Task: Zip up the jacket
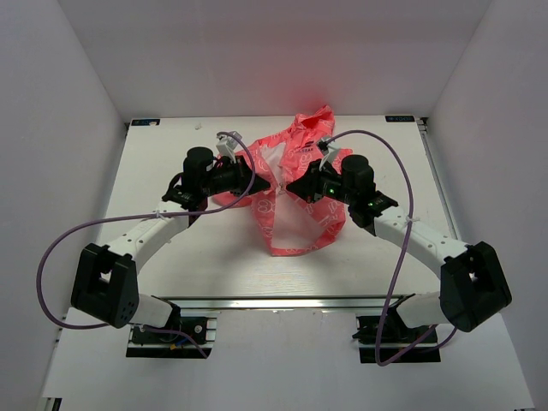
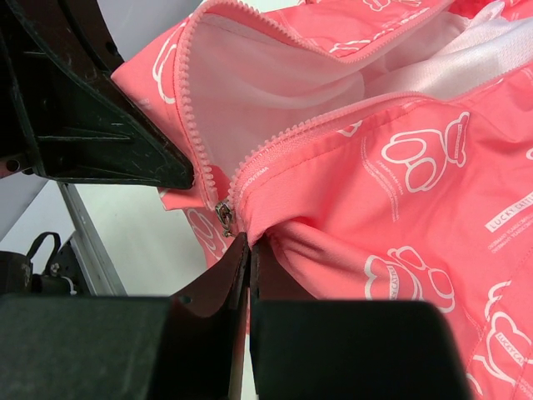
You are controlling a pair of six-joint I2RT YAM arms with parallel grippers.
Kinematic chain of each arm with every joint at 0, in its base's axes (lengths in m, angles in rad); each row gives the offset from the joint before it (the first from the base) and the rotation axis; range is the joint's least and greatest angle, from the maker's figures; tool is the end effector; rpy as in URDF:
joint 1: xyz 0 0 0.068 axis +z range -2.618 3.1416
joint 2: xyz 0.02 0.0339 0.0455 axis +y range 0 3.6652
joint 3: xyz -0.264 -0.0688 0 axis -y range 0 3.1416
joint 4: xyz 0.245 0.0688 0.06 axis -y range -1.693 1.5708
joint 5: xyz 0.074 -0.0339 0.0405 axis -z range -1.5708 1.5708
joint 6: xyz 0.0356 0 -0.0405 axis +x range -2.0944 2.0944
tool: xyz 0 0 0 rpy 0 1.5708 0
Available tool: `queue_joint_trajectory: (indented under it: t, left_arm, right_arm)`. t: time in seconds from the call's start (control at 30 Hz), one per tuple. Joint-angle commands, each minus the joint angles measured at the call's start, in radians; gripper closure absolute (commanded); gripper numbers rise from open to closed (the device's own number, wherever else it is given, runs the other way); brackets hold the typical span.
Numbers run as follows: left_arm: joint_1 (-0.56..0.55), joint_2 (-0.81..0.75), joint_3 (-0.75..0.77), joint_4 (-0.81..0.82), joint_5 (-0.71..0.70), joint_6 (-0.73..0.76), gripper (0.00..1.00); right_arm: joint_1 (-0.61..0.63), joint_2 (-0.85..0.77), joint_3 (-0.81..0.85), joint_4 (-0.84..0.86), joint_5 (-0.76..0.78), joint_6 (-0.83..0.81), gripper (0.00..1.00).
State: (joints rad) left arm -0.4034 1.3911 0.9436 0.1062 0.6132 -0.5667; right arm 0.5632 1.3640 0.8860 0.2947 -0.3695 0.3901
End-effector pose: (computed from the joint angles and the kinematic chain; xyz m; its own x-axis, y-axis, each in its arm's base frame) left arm 0.2833 -0.1432 0.2868 -0.6998 -0.1787 -0.6916 0.5264 0.5255 -0.6684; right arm 0.2606 0.1798 0.2929 -0.4461 0.1377 -0.8843 -0.6795 0.5909 0.4348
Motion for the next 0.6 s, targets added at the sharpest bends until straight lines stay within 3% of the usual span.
queue_joint_trajectory:
  t: [0.0, 0.57]
  left_arm:
    - [-0.005, -0.037, 0.003, 0.035, 0.011, -0.010, 1.00]
    - [-0.005, -0.061, -0.008, 0.044, -0.024, -0.028, 1.00]
  right_arm:
    - [0.004, -0.042, 0.001, 0.069, -0.016, 0.006, 1.00]
    - [0.015, -0.036, -0.004, 0.037, -0.023, -0.026, 1.00]
